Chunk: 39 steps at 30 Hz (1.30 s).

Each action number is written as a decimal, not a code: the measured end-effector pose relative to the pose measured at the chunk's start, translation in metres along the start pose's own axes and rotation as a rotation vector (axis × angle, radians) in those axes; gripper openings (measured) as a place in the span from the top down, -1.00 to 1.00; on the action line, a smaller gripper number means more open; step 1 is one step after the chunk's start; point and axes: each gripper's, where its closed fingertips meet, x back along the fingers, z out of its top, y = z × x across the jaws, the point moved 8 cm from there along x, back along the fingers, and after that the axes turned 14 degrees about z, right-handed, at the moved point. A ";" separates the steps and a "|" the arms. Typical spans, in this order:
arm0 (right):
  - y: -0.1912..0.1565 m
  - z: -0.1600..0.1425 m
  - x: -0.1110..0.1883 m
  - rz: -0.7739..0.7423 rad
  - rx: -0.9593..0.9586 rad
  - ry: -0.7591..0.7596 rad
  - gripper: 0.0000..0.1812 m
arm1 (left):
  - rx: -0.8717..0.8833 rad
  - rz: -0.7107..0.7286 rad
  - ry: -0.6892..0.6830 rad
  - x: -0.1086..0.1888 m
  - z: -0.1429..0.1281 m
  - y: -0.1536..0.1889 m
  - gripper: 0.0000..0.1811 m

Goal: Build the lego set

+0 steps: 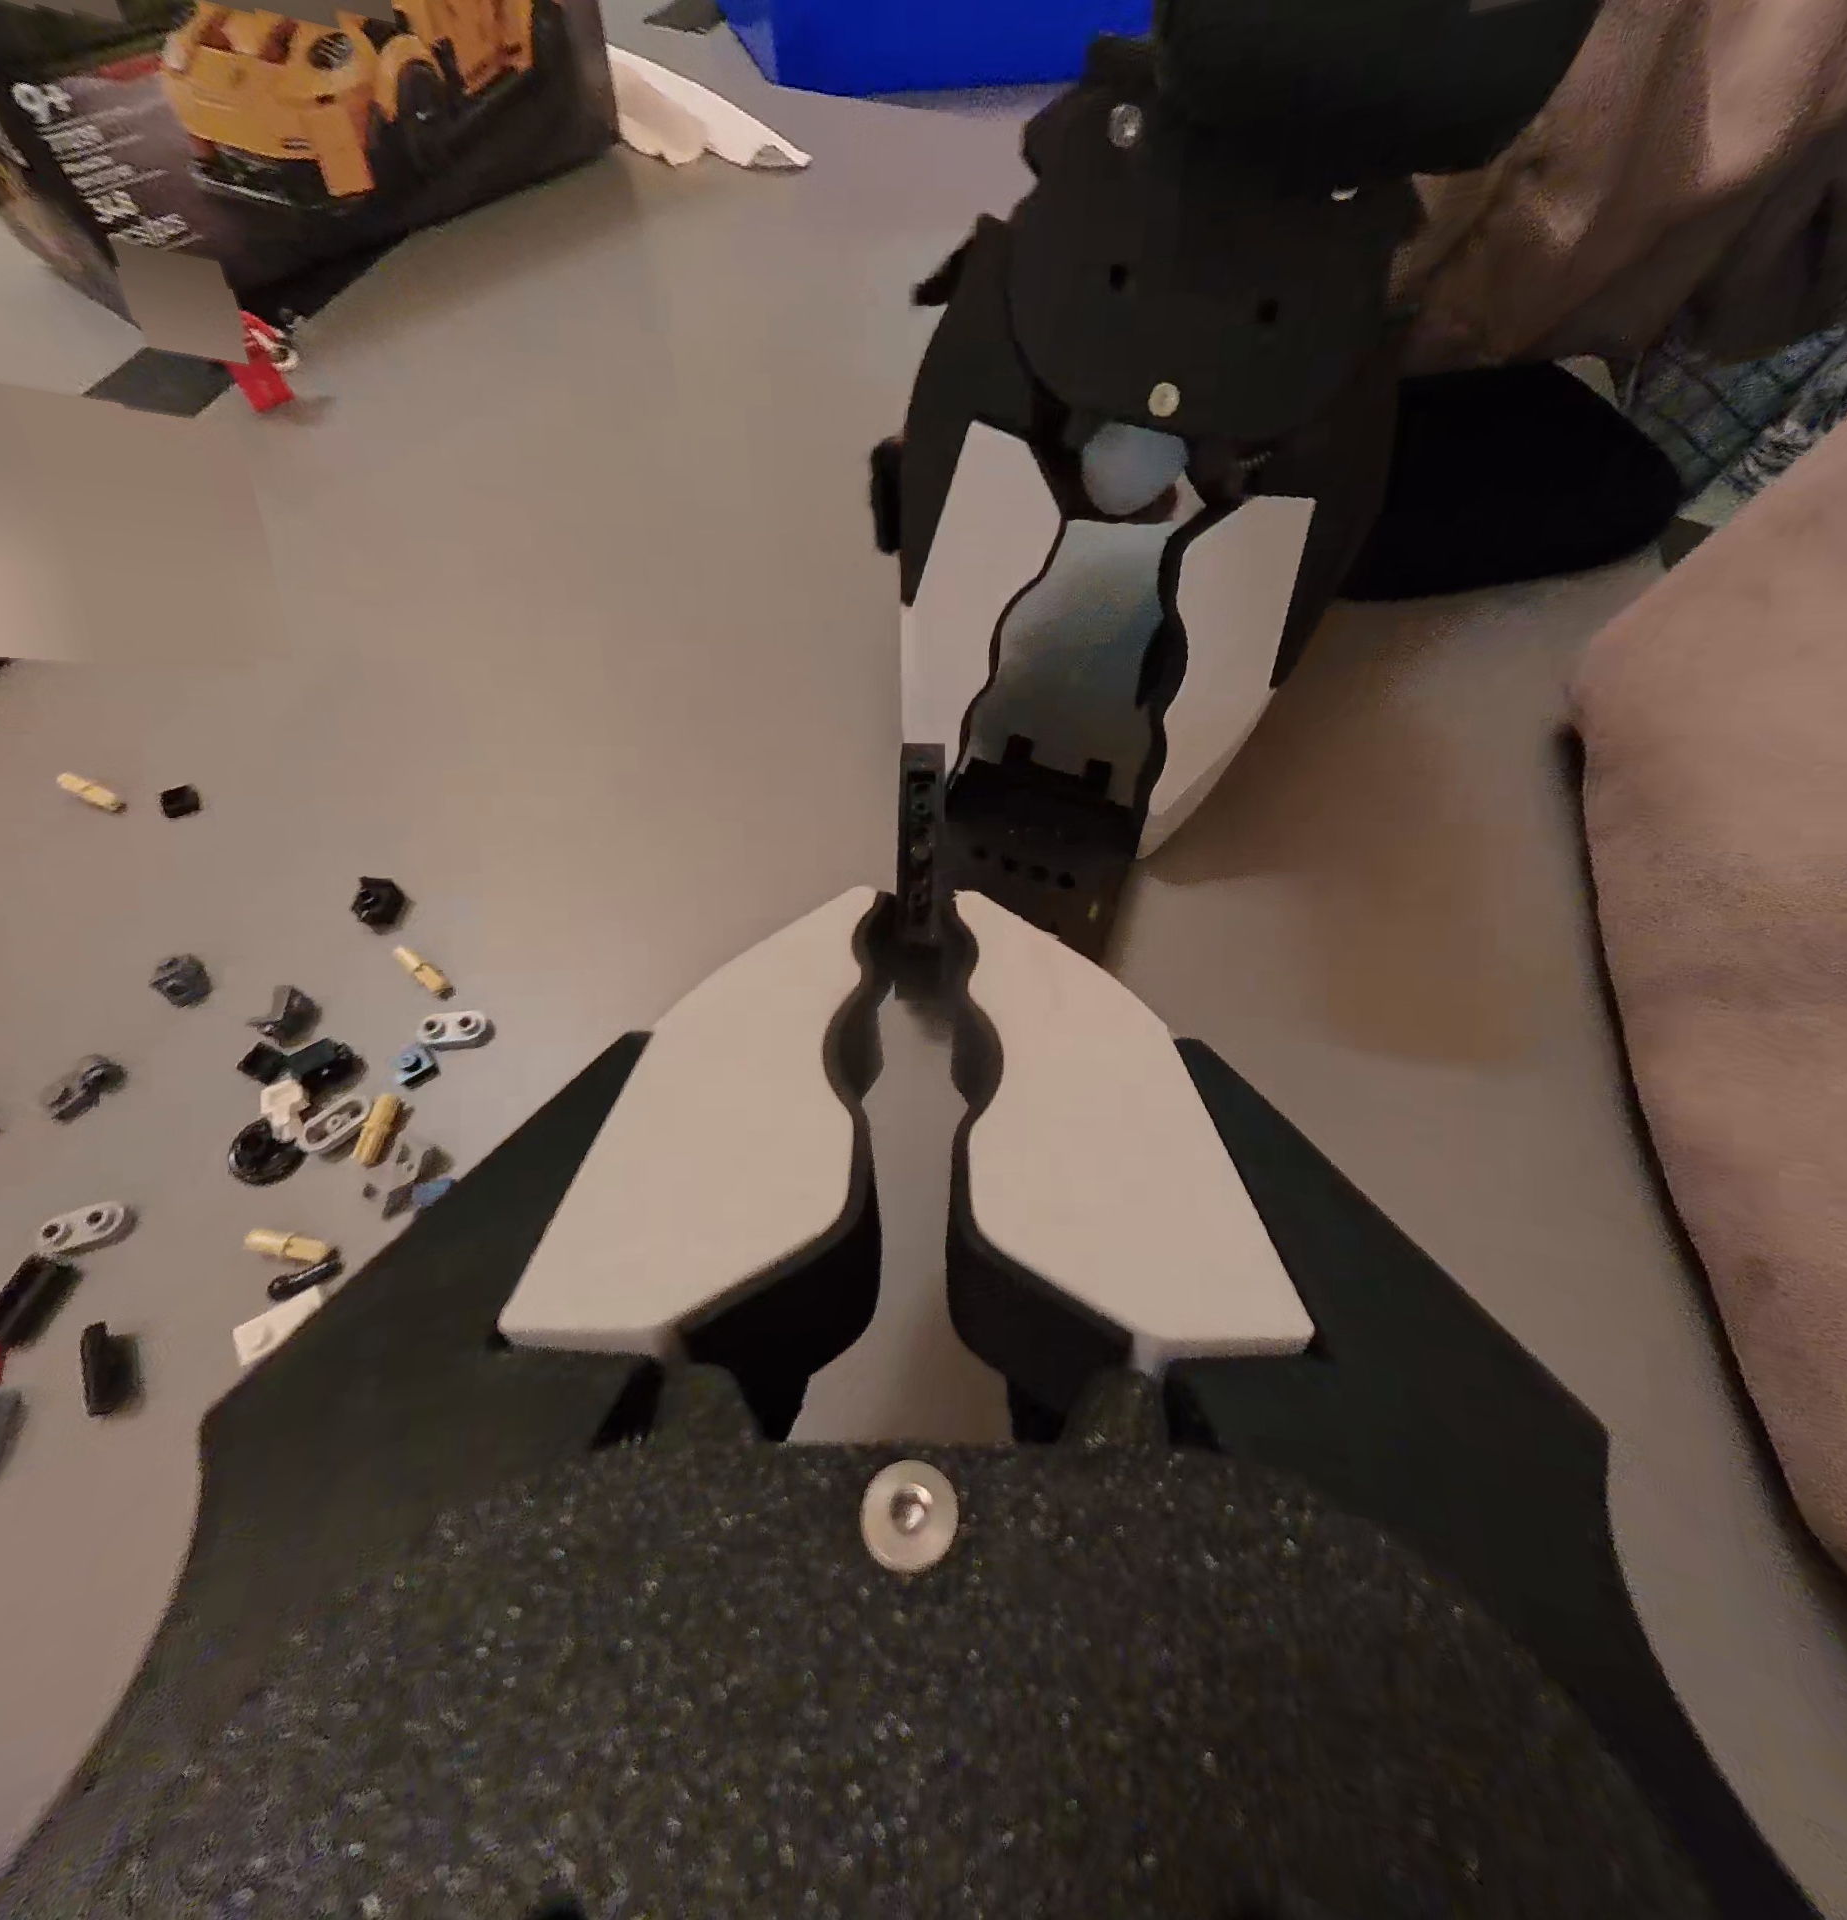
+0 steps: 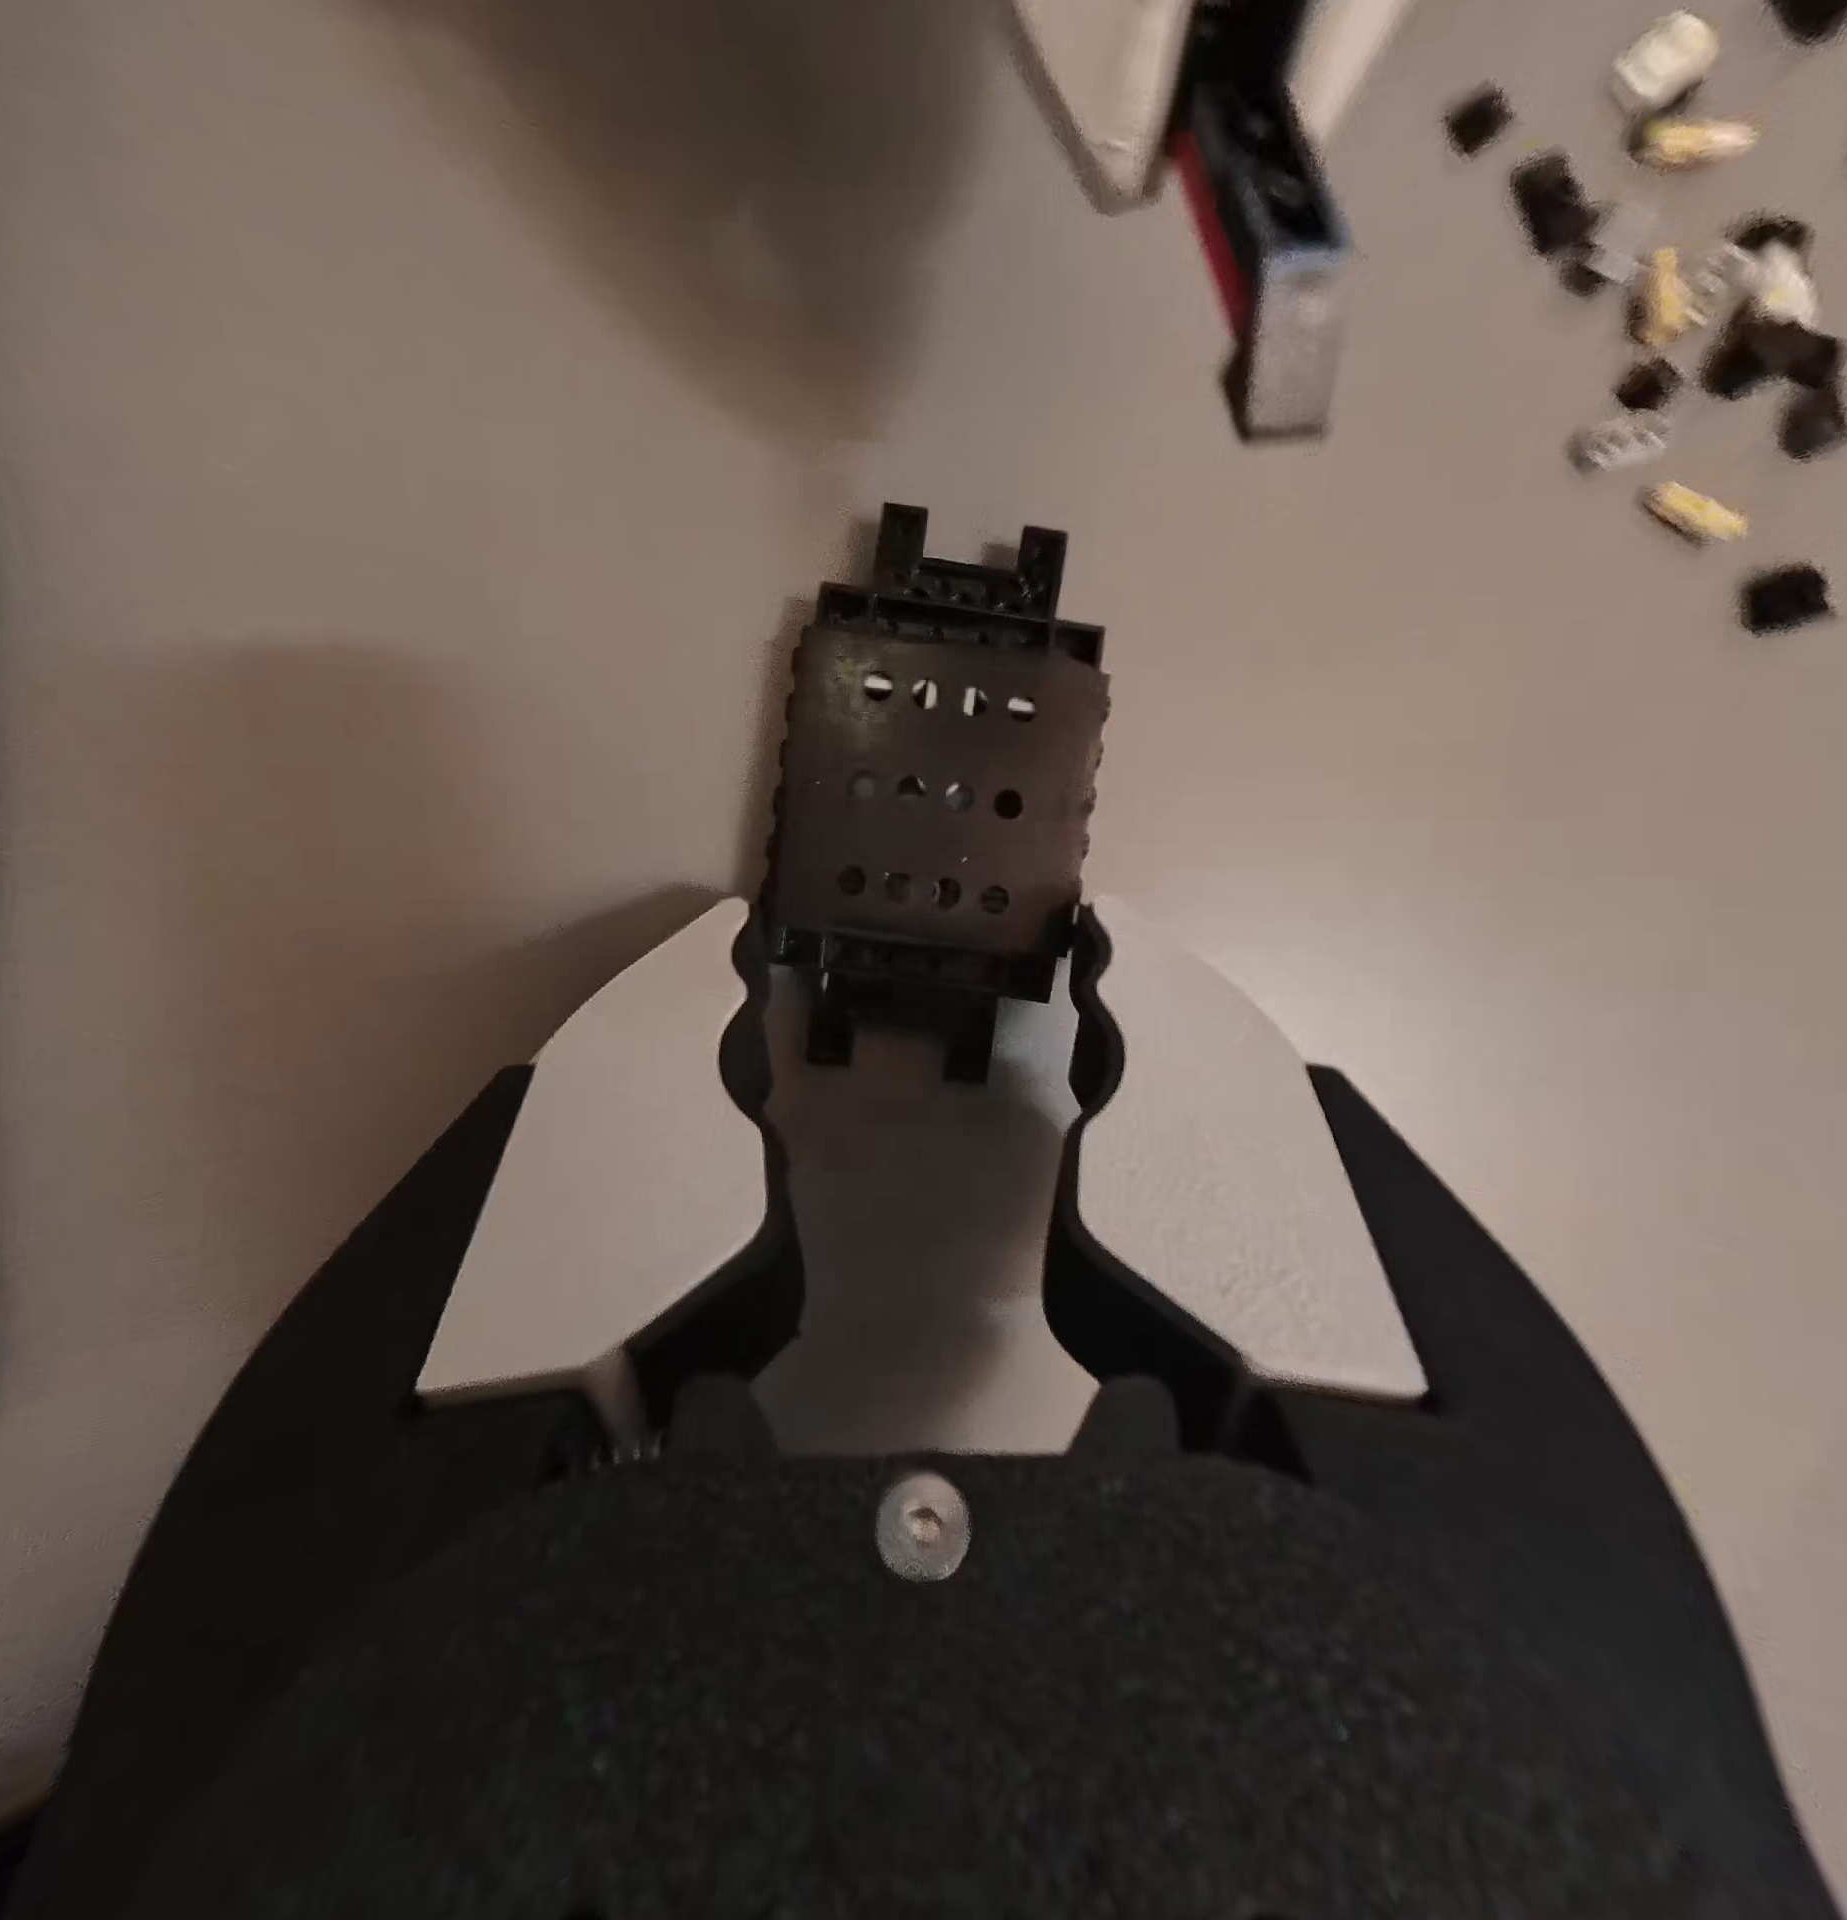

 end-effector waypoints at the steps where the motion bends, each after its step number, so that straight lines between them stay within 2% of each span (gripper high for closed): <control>1: 0.001 -0.001 0.001 -0.036 -0.066 0.021 0.39 | 0.011 0.010 0.007 0.001 -0.001 -0.002 0.91; 7: 0.009 -0.022 0.023 -0.282 -0.601 0.188 0.39 | 0.069 0.067 0.051 0.004 -0.005 -0.013 0.91; 11: -0.002 -0.032 0.026 -0.403 -0.885 0.328 0.39 | 0.100 0.084 0.074 0.005 -0.008 -0.012 0.91; 15: -0.022 -0.025 0.014 -0.441 -1.022 0.406 0.40 | 0.111 0.077 0.078 0.007 -0.012 -0.008 0.91; 18: -0.031 -0.021 0.008 -0.475 -1.017 0.390 0.35 | 0.114 0.069 0.082 0.007 -0.011 -0.007 0.91; 20: -0.035 -0.019 0.008 -0.424 -1.003 0.432 0.30 | 0.118 0.066 0.082 0.007 -0.011 -0.007 0.91; 23: -0.034 -0.024 0.023 -0.370 -0.900 0.447 0.31 | 0.126 0.067 0.081 0.007 -0.012 -0.008 0.91; 26: -0.028 -0.037 0.043 -0.249 -0.740 0.437 0.46 | 0.123 0.066 0.078 0.007 -0.012 -0.008 0.91; 29: -0.018 -0.052 0.058 -0.229 -0.558 0.391 0.58 | 0.121 0.059 0.071 0.006 -0.012 -0.007 0.91; 33: -0.007 -0.066 0.048 -0.177 -0.420 0.267 0.75 | 0.116 0.057 0.046 0.001 -0.014 -0.004 0.91; 39: -0.011 -0.062 0.028 -0.130 -0.348 0.298 0.81 | 0.113 0.061 0.016 -0.008 -0.013 0.000 0.91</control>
